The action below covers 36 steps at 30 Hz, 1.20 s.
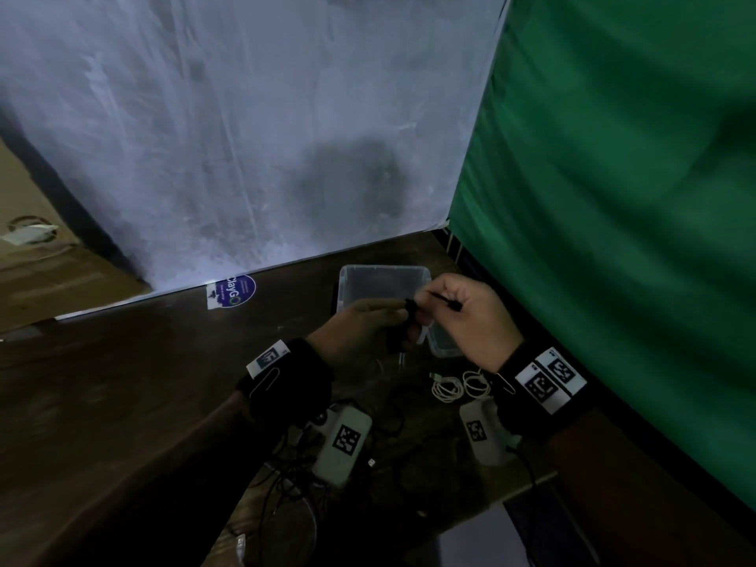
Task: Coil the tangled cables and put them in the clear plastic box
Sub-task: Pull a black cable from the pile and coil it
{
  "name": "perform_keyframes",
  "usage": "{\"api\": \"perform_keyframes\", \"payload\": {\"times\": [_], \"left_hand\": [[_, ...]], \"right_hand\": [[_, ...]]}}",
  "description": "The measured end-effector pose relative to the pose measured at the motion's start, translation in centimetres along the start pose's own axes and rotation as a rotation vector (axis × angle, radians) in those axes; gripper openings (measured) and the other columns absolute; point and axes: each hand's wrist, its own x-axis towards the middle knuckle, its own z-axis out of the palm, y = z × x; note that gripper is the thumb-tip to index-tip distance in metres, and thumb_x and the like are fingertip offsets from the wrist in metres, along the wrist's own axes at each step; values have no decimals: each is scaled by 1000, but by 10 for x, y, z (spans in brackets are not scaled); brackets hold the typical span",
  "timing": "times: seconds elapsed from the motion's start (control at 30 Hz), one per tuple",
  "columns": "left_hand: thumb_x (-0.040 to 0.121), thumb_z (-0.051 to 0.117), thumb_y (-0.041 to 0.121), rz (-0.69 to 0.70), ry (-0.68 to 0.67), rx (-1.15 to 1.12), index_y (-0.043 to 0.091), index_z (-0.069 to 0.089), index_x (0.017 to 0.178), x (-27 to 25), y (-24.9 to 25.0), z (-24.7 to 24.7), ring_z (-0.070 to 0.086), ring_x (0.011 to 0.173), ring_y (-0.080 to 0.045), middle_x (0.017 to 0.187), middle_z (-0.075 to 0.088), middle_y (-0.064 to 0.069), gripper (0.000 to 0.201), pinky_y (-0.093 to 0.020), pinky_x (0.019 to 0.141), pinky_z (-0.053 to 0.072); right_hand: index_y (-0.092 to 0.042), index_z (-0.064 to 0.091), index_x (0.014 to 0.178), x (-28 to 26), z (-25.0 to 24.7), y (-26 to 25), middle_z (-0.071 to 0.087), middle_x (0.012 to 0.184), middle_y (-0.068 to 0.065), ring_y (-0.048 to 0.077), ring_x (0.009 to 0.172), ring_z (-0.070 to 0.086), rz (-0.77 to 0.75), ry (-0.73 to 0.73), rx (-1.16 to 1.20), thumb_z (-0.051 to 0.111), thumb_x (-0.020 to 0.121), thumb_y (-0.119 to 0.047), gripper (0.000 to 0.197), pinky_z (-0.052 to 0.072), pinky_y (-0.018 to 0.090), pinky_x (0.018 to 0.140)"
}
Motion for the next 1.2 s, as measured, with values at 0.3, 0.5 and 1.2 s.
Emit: {"api": "perform_keyframes", "payload": {"times": [0.3,0.5,1.2], "left_hand": [[98,38,12,109,-6,-521,2,55,110,14,11,-24,58,76,-15,84,58,-5,23,-30,89,48],[100,39,4,155,240,-127,-2,60,104,15,-7,-27,57,79,-21,85,59,-10,22,-27,74,55],[97,36,13,33,-162,-490,4,56,105,6,3,-24,50,75,-15,82,52,-3,23,-30,86,42]], "right_hand": [[-18,71,105,-22,31,29,73,103,-1,15,99,67,156,-269,-64,56,96,-28,21,53,39,91],[-21,70,93,-25,24,-6,68,83,-7,3,77,62,33,-318,-219,56,98,-23,16,46,21,69],[-21,72,97,-12,18,34,74,93,-12,4,88,67,90,-135,-46,59,97,-20,14,53,30,79]]}}
